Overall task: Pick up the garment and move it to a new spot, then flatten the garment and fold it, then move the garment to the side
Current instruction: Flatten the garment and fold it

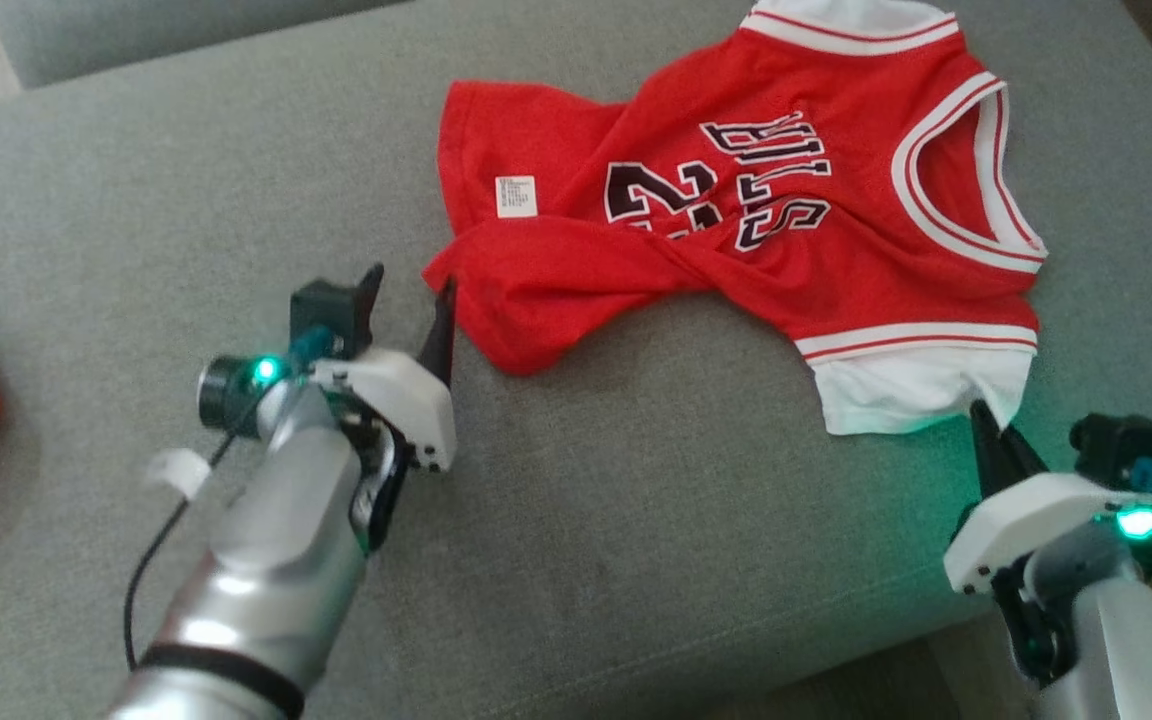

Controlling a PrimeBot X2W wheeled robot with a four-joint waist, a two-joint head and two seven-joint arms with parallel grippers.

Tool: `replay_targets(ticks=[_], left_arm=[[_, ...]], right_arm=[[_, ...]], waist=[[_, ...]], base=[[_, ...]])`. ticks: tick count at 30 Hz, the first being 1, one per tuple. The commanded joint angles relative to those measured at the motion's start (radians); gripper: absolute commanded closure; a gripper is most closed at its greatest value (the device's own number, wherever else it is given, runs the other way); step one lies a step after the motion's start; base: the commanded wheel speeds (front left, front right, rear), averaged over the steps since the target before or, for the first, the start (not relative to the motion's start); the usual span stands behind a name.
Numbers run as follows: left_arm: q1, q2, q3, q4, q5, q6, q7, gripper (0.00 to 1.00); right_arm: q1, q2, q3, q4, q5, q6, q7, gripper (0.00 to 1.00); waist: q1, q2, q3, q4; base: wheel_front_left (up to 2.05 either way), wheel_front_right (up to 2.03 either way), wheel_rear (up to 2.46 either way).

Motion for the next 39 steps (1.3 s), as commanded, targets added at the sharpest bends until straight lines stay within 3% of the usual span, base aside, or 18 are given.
replay_targets(ticks=[1,20,21,22,23,31,39], left_arm=[[-0.070,0.020,0.011,0.011,0.012,-0.017,-0.010,0.00],[-0.218,0.007,-0.049,0.246,0.031,-0.102,-0.012,0.00],[-0.220,0.006,-0.053,0.254,0.030,-0.108,-0.012,0.17],[-0.222,0.005,-0.055,0.259,0.028,-0.112,-0.012,0.54],[-0.224,0.004,-0.057,0.261,0.027,-0.114,-0.012,0.97],[-0.222,0.001,-0.057,0.225,0.020,-0.121,-0.012,1.00],[-0.159,0.028,0.026,0.035,0.007,-0.093,-0.012,1.00]], right_arm=[[-0.042,-0.006,0.029,-0.037,0.020,-0.001,-0.018,1.00],[-0.081,-0.005,0.045,0.015,0.051,-0.001,-0.061,1.00],[-0.082,-0.005,0.044,0.016,0.052,-0.001,-0.062,1.00],[-0.083,-0.005,0.044,0.018,0.052,-0.001,-0.063,1.00],[-0.084,-0.005,0.043,0.020,0.051,-0.001,-0.064,1.00],[-0.090,-0.005,0.037,0.034,0.050,-0.001,-0.071,1.00],[-0.127,-0.017,0.026,-0.006,-0.019,-0.001,-0.068,1.00]], waist=[[0.0000,-0.0001,0.023,-0.008],[0.0000,-0.0001,0.065,-0.035],[0.0000,-0.0001,0.066,-0.035],[0.0000,-0.0001,0.066,-0.035],[0.0000,-0.0001,0.066,-0.035],[0.0000,-0.0001,0.065,-0.026],[0.0000,-0.0001,0.014,0.022]], base=[[0.00,0.00,0.00],[0.00,0.00,0.00],[0.00,0.00,0.00],[0.00,0.00,0.00],[0.00,0.00,0.00],[0.00,0.00,0.00],[0.00,0.00,0.00]])
